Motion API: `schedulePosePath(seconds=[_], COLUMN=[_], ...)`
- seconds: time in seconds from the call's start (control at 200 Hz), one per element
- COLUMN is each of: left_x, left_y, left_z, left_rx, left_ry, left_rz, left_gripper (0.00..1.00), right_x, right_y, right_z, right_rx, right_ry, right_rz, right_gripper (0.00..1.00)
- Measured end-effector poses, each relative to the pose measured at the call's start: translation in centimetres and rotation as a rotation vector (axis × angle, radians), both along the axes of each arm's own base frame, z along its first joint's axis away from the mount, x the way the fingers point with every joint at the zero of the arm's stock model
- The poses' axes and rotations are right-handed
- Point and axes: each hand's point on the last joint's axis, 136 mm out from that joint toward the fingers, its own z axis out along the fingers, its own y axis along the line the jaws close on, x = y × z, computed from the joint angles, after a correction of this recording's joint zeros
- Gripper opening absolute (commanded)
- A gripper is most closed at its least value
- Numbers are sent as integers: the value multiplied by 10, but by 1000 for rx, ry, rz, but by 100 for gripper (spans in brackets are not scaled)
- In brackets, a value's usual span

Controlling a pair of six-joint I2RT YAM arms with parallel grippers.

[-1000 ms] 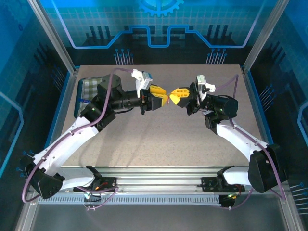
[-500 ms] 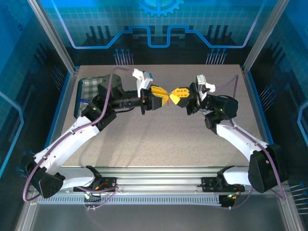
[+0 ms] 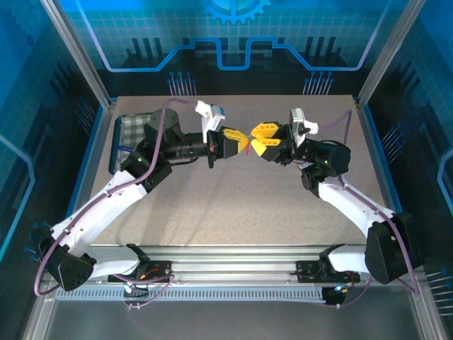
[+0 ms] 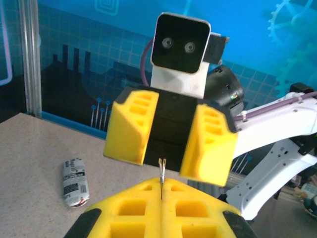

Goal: Remove the keys from the keyring

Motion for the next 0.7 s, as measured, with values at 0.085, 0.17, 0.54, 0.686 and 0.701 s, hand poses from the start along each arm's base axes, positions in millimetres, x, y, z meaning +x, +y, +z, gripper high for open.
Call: schedulePosePath(seconds=[0.085,0.17,0.54,0.686,0.701], left_x=[3,6,3,-2,-2], left_y=[2,5,11,7,7], left_z=[-9,-14,-24,-28,-28], left_rx=[40,88,240,266,267], left_ry=[-1,-9,-93,-110,-111], left_rz=[21,48,86,74,74], left_gripper=[0,0,0,0,0], right_x=[12,26,5,-2,-3], right_y=[-9,-18,-13,-3,-1], right_z=[-4,-13,-30,-39,-39], right_rx=[-18,-57,-269,-305,-309], right_ry=[35,89,54,55,57], right_rz=[-33,-73,-88,-36,-29], right_gripper=[32,29,34,33,33])
